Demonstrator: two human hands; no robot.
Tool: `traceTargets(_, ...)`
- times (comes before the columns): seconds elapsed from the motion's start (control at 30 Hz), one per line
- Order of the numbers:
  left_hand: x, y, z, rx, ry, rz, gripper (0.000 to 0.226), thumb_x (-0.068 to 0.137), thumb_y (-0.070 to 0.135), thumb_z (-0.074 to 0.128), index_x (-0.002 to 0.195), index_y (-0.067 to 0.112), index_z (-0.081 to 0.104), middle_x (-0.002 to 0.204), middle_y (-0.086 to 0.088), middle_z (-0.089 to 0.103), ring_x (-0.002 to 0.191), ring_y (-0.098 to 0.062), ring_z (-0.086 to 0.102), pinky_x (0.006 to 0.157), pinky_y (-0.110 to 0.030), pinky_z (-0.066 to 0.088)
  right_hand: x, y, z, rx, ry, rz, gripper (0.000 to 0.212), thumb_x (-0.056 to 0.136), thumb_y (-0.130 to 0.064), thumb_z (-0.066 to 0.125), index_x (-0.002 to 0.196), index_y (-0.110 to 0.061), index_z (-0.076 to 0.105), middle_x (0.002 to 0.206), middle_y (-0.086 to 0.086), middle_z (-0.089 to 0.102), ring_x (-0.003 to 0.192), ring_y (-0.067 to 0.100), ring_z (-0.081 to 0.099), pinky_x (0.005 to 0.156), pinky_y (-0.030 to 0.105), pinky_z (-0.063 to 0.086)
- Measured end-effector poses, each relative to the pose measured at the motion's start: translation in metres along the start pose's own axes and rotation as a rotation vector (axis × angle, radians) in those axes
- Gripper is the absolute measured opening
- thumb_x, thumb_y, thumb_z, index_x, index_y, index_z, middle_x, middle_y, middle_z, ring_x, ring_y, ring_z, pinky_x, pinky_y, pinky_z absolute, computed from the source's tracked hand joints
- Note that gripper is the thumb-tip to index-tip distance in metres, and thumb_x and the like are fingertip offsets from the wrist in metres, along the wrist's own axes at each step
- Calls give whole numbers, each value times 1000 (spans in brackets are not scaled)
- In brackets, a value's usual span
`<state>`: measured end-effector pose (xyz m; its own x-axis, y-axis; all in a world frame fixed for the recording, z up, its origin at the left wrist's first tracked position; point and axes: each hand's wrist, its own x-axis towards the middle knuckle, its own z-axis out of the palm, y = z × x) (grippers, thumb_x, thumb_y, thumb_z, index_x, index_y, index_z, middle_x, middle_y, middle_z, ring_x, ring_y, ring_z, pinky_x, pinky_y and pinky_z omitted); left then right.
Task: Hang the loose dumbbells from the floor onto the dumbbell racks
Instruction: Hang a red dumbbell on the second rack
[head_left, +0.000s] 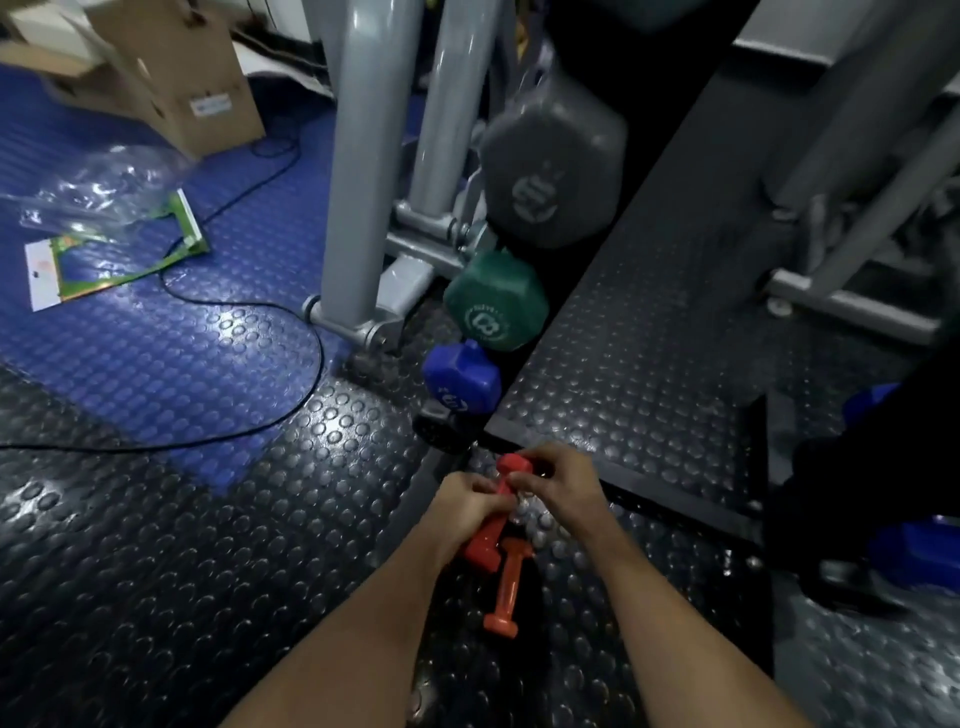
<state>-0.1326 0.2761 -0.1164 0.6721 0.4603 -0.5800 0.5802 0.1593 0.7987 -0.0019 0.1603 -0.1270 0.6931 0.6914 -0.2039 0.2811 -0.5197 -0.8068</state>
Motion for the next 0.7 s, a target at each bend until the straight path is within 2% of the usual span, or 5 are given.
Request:
traceTargets(0.13, -33, 51, -6, -99, -137, 102, 10, 85, 12, 80, 92, 5, 80, 84, -12, 78, 74, -23, 72, 74, -31, 58, -16, -40, -53, 46, 107, -58, 27, 66, -37, 93, 87, -33, 79, 84, -7, 69, 79, 1, 65, 73, 21, 53)
traceTargets(0.23, -66, 94, -5, -78, -145, 183, 10, 86, 15, 81, 94, 10, 79, 79, -1, 77, 73, -9, 70, 70, -20, 51, -37, -77, -93, 188, 160, -52, 36, 57, -49, 96, 82, -30, 80, 84, -1, 72, 82, 12, 70, 77, 33, 59)
traceTargets(0.4, -124, 163, -11, -103, -149, 337, 23, 84, 16, 83, 102, 5, 76, 82, -1, 73, 70, -5, 67, 66, -16, 47, -60, -152, -171, 317, 293, -133, 49, 81, -61, 73, 79, -12, 76, 74, 4, 71, 73, 12, 63, 72, 43, 52)
traceTargets(0.57, -191, 242, -31, -98, -151, 572, 18, 83, 16, 84, 96, 6, 75, 80, -2, 71, 73, -10, 63, 67, -19, 48, -61, -252, -255, 376, 562, -325, 13, 98, -28, 66, 91, -25, 77, 87, -8, 77, 81, 4, 67, 75, 28, 49)
traceTargets(0.7, -252, 312, -54, -128, -110, 756, 16, 84, 14, 83, 95, 6, 75, 75, -3, 67, 68, -10, 60, 64, -20, 47, -63, -341, -301, 444, 660, -496, 26, 98, -46, 60, 119, -32, 69, 116, -8, 73, 110, 11, 69, 91, 38, 58)
